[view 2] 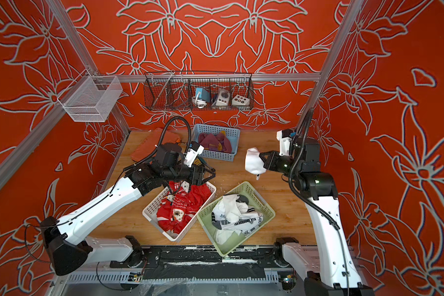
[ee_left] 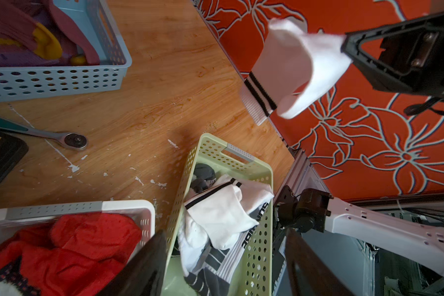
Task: Sort the socks into the basket by color
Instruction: Place the sock in the bin.
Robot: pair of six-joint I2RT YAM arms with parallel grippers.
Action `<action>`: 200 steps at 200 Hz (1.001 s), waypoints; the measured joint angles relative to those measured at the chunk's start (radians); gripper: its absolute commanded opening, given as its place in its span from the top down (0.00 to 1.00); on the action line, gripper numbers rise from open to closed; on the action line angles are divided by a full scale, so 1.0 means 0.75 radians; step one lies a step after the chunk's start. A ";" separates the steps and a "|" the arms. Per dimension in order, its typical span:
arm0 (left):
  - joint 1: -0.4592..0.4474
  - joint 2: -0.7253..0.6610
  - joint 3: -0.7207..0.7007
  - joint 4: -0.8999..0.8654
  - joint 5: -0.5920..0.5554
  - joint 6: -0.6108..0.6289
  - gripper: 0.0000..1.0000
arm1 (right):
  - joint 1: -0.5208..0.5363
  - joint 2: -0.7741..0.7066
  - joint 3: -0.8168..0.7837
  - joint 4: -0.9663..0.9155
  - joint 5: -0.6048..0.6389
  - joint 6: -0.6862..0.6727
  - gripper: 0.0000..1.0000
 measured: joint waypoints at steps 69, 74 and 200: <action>-0.206 0.035 0.000 0.125 -0.075 -0.063 0.26 | 0.069 -0.254 -0.266 -0.121 -0.056 0.068 1.00; -0.214 0.039 -0.003 0.131 -0.084 -0.067 0.26 | 0.070 -0.263 -0.288 -0.127 -0.061 0.070 1.00; -0.285 0.143 -0.012 0.026 -0.213 -0.162 0.27 | 0.161 -0.089 -0.712 -0.108 0.080 0.053 1.00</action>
